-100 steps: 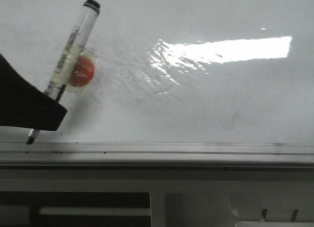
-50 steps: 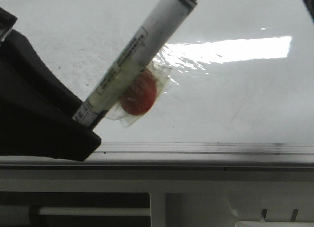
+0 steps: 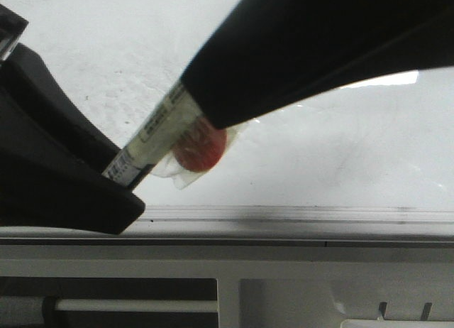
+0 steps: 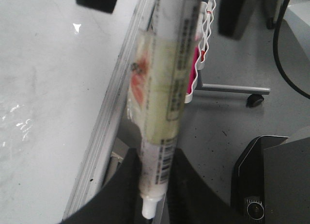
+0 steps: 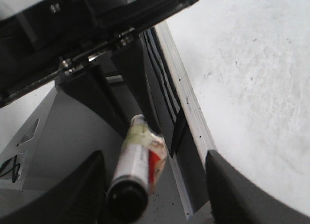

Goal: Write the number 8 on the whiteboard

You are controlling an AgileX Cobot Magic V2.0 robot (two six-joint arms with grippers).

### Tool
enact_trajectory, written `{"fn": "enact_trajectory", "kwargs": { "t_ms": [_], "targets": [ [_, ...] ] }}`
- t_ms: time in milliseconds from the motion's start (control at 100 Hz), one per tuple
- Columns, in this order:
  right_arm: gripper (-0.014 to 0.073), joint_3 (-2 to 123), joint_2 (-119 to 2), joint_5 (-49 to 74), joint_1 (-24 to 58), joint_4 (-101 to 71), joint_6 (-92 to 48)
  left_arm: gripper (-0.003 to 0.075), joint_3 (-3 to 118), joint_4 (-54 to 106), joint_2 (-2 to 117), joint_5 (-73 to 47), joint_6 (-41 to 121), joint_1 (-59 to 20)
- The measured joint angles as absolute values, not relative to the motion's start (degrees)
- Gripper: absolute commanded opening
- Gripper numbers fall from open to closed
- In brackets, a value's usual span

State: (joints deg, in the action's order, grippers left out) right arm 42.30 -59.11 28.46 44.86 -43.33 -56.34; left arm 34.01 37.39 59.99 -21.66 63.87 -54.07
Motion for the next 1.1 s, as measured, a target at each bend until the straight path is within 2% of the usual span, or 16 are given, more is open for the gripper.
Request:
{"fn": "enact_trajectory", "kwargs": {
  "t_ms": [60,150,440,530,600,650,710,720,750,800,850,930,1100],
  "targets": [
    [0.0384,43.24,-60.68,28.21,45.11,-44.19,-56.44,-0.002,34.01,37.39,59.99,-21.66,63.87,-54.07],
    [0.0318,44.21,-62.38,28.22,45.19,-45.43,-56.44,-0.002,34.01,37.39,59.99,-21.66,63.87,-54.07],
    [-0.0071,44.56,-64.79,32.13,45.19,-45.62,-56.58,-0.002,34.01,37.25,59.99,-21.91,63.87,-54.07],
    [-0.0059,44.56,-64.79,32.36,45.19,-45.42,-56.85,-0.0011,34.01,37.21,59.99,-22.14,63.77,-54.07],
    [-0.0059,44.56,-64.4,32.26,45.19,-45.22,-56.94,0.0062,34.01,37.34,59.99,-22.14,63.77,-54.07],
    [-0.0059,44.56,-63.65,32.26,45.19,-45.26,-56.94,0.0161,34.01,38.06,59.56,-22.14,63.77,-54.07],
    [-0.0059,44.56,-62.21,32.14,45.19,-45.14,-56.79,0.033,34.01,38.87,58.72,-21.67,63.77,-54.07],
    [-0.0059,44.56,-62.01,32.04,45.19,-45.15,-56.78,0.033,34.01,39.11,58.45,-21.56,63.61,-54.07],
    [-0.0059,44.56,-60.85,32.05,45.19,-44.56,-56.14,0.0405,34.01,39.44,57.81,-21.3,63.12,-54.07],
    [-0.0059,44.7,-59.12,32.65,45.19,-42.51,-53.89,0.0484,34.01,39.73,56.26,-21.18,62.22,-54.07],
    [-0.0059,45.14,-57.45,34.46,45.06,-38.7,-50.08,0.0502,34.01,39.96,54.21,-21.05,61.54,-54.07],
    [-0.0059,46.66,-55.21,40.49,44.16,-28.87,-42.14,0.0483,34.01,40.42,49.81,-21.05,60.0,-54.07],
    [-0.0058,54.53,-52.45,51.34,43.11,-10.83,-25.42,0.0344,34.01,40.86,40.49,-18.16,52.51,-54.07]
  ]
}}
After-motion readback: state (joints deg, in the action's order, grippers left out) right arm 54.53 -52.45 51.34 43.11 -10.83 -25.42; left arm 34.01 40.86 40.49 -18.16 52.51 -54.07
